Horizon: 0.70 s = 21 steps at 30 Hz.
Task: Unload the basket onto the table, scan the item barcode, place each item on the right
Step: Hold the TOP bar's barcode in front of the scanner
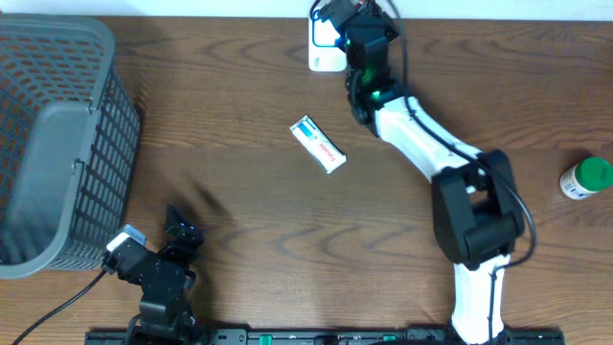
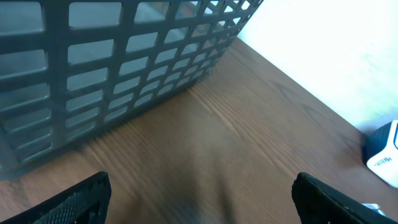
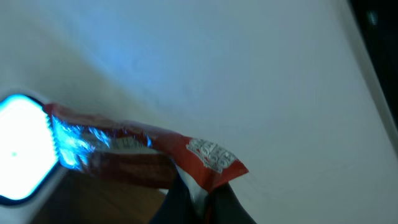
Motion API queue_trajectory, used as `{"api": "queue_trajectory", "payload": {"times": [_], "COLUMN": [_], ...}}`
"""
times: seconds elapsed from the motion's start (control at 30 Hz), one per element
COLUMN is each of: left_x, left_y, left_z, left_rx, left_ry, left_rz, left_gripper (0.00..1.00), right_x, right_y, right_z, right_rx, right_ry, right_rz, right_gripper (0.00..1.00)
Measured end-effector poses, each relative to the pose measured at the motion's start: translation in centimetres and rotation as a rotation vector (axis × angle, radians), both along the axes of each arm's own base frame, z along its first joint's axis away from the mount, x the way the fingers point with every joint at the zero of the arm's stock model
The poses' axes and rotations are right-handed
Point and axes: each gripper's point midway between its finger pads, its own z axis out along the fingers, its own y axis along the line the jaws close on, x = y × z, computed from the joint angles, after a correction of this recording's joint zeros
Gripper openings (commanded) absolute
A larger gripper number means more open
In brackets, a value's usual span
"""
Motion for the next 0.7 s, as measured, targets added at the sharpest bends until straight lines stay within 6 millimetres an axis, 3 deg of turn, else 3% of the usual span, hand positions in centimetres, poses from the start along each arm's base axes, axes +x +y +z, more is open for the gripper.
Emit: {"api": "queue_trajectory", "payload": {"times": [0.2, 0.37, 0.6, 0.7], "left_x": [0.0, 0.0, 0.0, 0.0], "left_y": [0.0, 0.0, 0.0, 0.0], "left_z": [0.0, 0.0, 0.0, 0.0], "left_rx": [0.0, 0.0, 0.0, 0.0], "left_ry": [0.0, 0.0, 0.0, 0.0], "left_rz": [0.0, 0.0, 0.0, 0.0], "left_gripper": [0.94, 0.93, 0.94, 0.93], "right_x": [0.2, -0.7, -3.3, -3.7], "right_y": [1.8, 5.1, 9.4, 9.8], "right_z": [-4.5, -7.7, -16.6, -17.6], "right_rx": [-0.232, -0.421, -0.633, -0.649], "right_ry": [0.049, 0.1, 0.255, 0.275], "right_rz": [0.007, 0.062, 0.176, 0.19], "right_gripper": [0.01, 0.01, 0.01, 0.01]}}
